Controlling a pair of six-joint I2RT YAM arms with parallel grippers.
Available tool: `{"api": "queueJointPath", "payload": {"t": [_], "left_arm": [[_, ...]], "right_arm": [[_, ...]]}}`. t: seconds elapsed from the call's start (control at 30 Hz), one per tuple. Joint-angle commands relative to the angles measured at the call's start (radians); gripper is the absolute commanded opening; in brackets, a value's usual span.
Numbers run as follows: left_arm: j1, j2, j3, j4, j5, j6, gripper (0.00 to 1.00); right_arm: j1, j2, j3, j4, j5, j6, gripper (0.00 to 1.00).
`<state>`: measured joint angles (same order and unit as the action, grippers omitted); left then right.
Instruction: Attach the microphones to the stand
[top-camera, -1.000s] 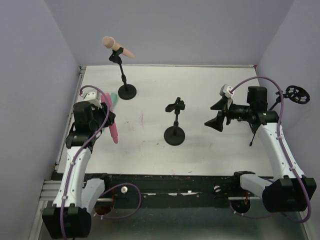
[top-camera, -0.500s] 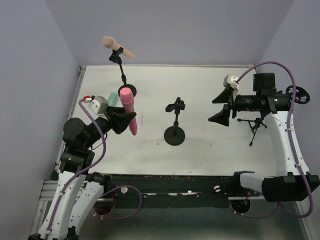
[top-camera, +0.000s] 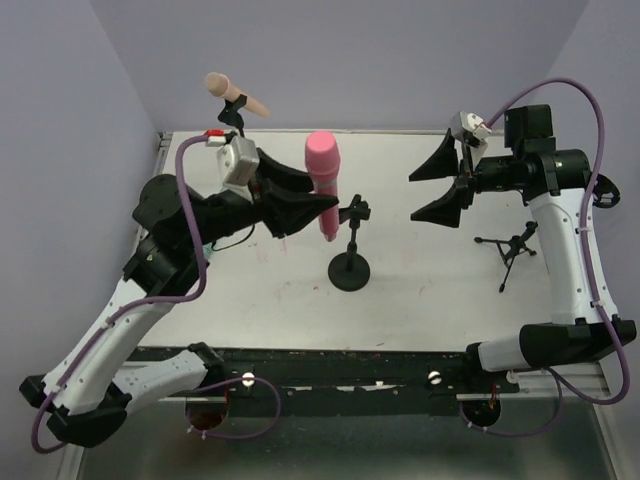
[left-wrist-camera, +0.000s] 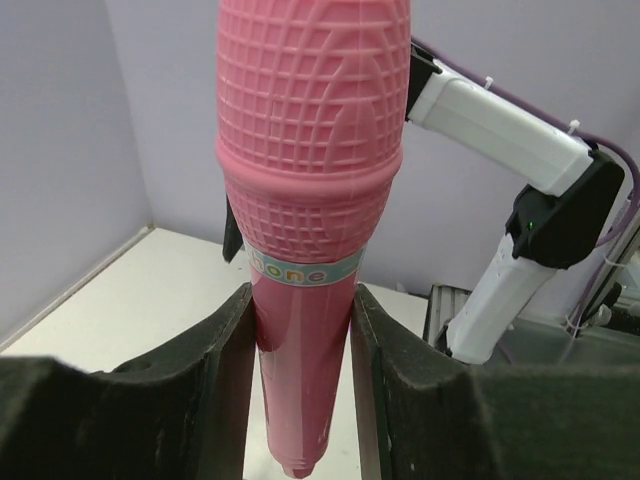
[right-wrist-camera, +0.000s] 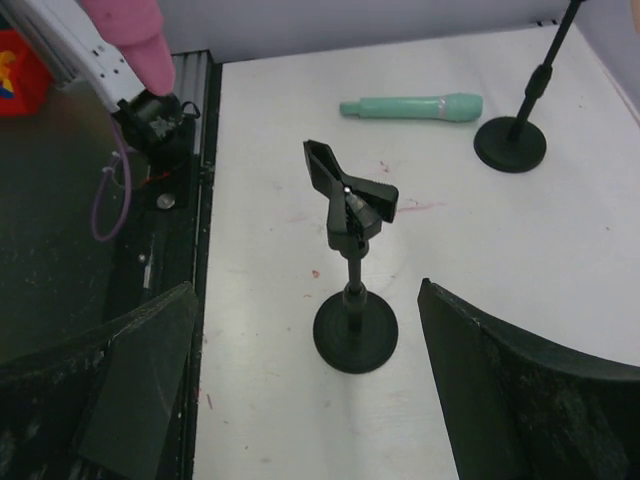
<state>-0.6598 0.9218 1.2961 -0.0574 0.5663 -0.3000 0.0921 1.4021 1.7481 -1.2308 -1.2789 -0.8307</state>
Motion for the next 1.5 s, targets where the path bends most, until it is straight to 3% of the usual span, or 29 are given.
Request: {"api": "queueJointPath", "payload": {"t": [0.0, 0.23, 0.43, 0.5, 0.77, 1.0, 1.2, 1.27, 1.33, 1.4, 1.47], "left_arm": [[-0.09, 0.181, 0.129, 0.051, -0.123, -0.03, 0.0], [-0.184, 0.396, 0.311, 0.105, -0.16, -0.051, 0.0], [-0.231, 0.477, 0.365, 0.145, -0.178, -0.08, 0.0], [-0.239, 0.489, 0.368, 0.154, -0.184, -0.09, 0.0], [-0.244, 0.525, 0.356, 0.191, -0.2, -0.119, 0.0], [-0.245, 0.54, 0.344, 0.22, -0.212, -0.131, 0.0], [-0.245, 0.563, 0.356, 0.229, -0.207, -0.157, 0.0], [-0.245, 0.568, 0.356, 0.232, -0.206, -0.165, 0.01], [-0.245, 0.566, 0.353, 0.232, -0.206, -0.178, 0.11], [-0.241, 0.559, 0.345, 0.241, -0.209, -0.209, 0.34], [-0.235, 0.555, 0.333, 0.26, -0.191, -0.241, 0.5]], "right_arm": [[0.02, 0.017, 0.082, -0.055, -0.154, 0.065, 1.0], [0.021, -0.038, -0.005, 0.241, -0.191, 0.381, 1.0], [0.024, -0.1, -0.156, 0.529, -0.169, 0.622, 0.99], [0.026, -0.101, -0.165, 0.545, -0.168, 0.627, 0.96], [0.032, -0.104, -0.188, 0.626, -0.211, 0.722, 0.71], [0.038, -0.117, -0.223, 0.685, -0.255, 0.78, 0.72], [0.049, -0.118, -0.243, 0.732, -0.269, 0.828, 0.31], [0.051, -0.123, -0.243, 0.732, -0.272, 0.823, 0.21], [0.051, -0.127, -0.249, 0.729, -0.277, 0.812, 0.18], [0.051, -0.132, -0.256, 0.726, -0.275, 0.802, 0.16], [0.051, -0.137, -0.26, 0.728, -0.267, 0.797, 0.15]]}}
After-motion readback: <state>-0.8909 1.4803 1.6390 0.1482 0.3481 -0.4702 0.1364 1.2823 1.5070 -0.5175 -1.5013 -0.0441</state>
